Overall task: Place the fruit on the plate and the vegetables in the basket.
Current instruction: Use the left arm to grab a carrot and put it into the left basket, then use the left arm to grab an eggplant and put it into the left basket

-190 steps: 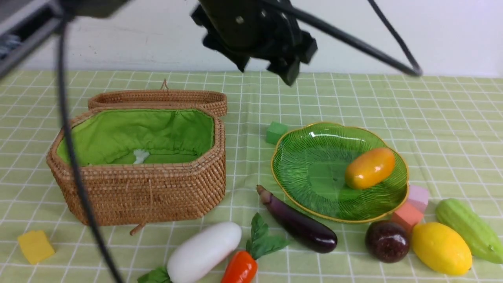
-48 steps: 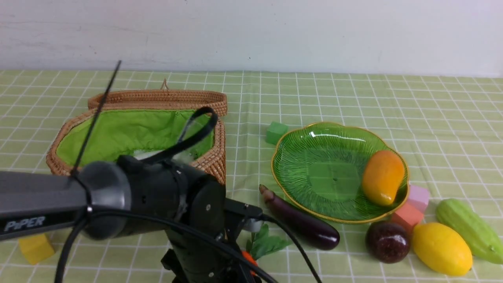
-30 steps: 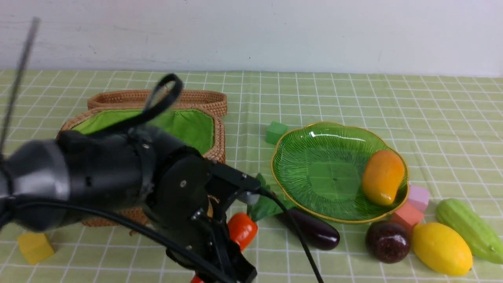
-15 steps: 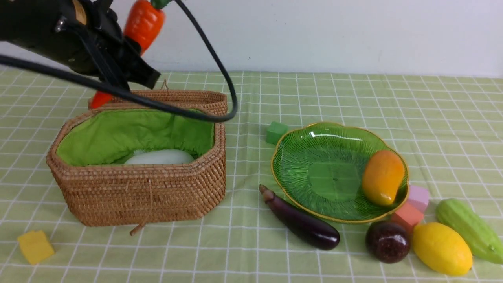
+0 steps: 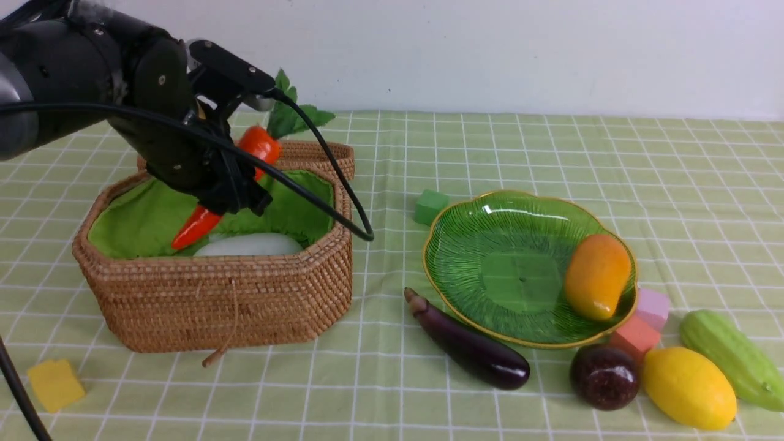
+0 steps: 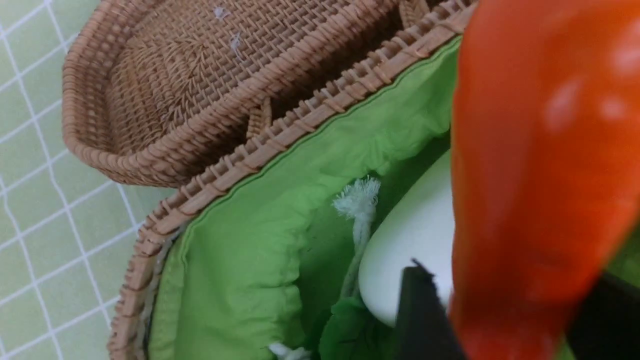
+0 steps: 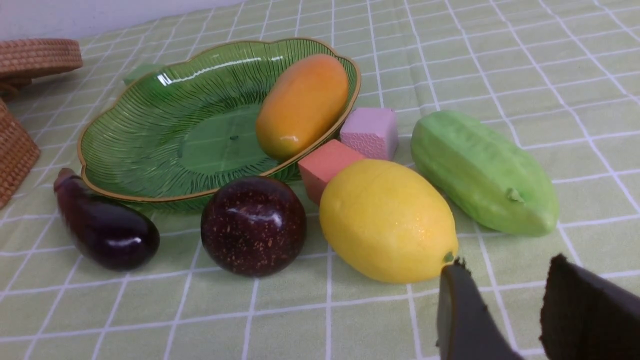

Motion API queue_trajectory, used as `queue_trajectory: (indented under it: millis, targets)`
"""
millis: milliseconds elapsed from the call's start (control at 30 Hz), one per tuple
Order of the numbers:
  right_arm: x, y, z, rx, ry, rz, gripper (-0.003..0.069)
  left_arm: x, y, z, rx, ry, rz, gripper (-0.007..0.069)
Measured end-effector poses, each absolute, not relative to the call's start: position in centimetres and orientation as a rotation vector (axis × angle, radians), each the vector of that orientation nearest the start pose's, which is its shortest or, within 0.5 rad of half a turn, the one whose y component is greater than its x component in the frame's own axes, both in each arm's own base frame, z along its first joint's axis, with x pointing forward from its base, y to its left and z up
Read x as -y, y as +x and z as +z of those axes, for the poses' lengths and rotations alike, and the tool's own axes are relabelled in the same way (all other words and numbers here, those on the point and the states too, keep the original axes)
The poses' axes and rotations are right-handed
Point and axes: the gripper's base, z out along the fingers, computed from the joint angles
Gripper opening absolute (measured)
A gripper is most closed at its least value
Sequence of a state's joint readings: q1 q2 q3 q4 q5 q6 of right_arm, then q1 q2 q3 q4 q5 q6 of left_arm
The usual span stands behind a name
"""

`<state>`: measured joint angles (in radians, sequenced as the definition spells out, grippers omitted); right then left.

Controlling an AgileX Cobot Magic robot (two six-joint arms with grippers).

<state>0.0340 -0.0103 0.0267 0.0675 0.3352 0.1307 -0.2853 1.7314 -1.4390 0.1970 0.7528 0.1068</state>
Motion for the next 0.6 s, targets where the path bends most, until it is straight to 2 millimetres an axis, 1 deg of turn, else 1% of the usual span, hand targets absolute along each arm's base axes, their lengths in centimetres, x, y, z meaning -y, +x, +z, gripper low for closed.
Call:
queue_trajectory:
  millis: [33,67,100,167,233,300,333,400,433,467,533,600]
  targets:
    - [-0.4,5.3,17.5,-1.833,0.132,0.181,0.0242,9.7,37.3,29.3,-2.444,0.597,0.150,0.0467]
    - [-0.4,5.3,17.5,-1.833,0.132,0.181,0.0242,9.7,37.3,29.3,-2.446,0.589,0.148,0.0485]
    - [-0.4,5.3,17.5,-1.833,0.132,0.181,0.0242,9.7,37.3,29.2,-2.460,0.560,0.140,0.0552]
    - [-0.4,5.3,17.5,-1.833,0.132,0.181,0.0242,9.6,37.2,29.1,-2.484,0.521,0.129,0.0610]
    - [-0.4,5.3,17.5,-1.833,0.132,0.182,0.0242,9.6,37.0,29.1,-2.514,0.477,0.110,0.0633]
    - [-0.4,5.3,17.5,-1.833,0.132,0.182,0.0242,9.7,36.6,29.3,-2.560,0.390,0.056,0.0638]
    - [-0.4,5.4,17.5,-1.832,0.132,0.182,0.0242,9.8,36.2,29.6,-2.594,0.319,0.008,0.0635]
    - [-0.4,5.4,17.5,-1.832,0.132,0.182,0.0242,10.2,35.3,30.7,-2.641,0.190,-0.127,0.0613]
    - [-0.4,5.4,17.5,-1.832,0.132,0.182,0.0242,10.4,35.0,31.2,-2.653,0.162,-0.172,0.0605]
    - [-0.4,5.4,17.5,-1.832,0.132,0.182,0.0242,11.0,34.4,32.3,-2.663,0.105,-0.297,0.0586]
    - [-0.4,5.4,17.5,-1.832,0.132,0.182,0.0242,11.9,33.6,33.6,-2.669,0.041,-0.495,0.0554]
    - [-0.4,5.4,17.5,-1.832,0.132,0.182,0.0242,13.1,32.9,34.5,-2.672,-0.006,-0.707,0.0524]
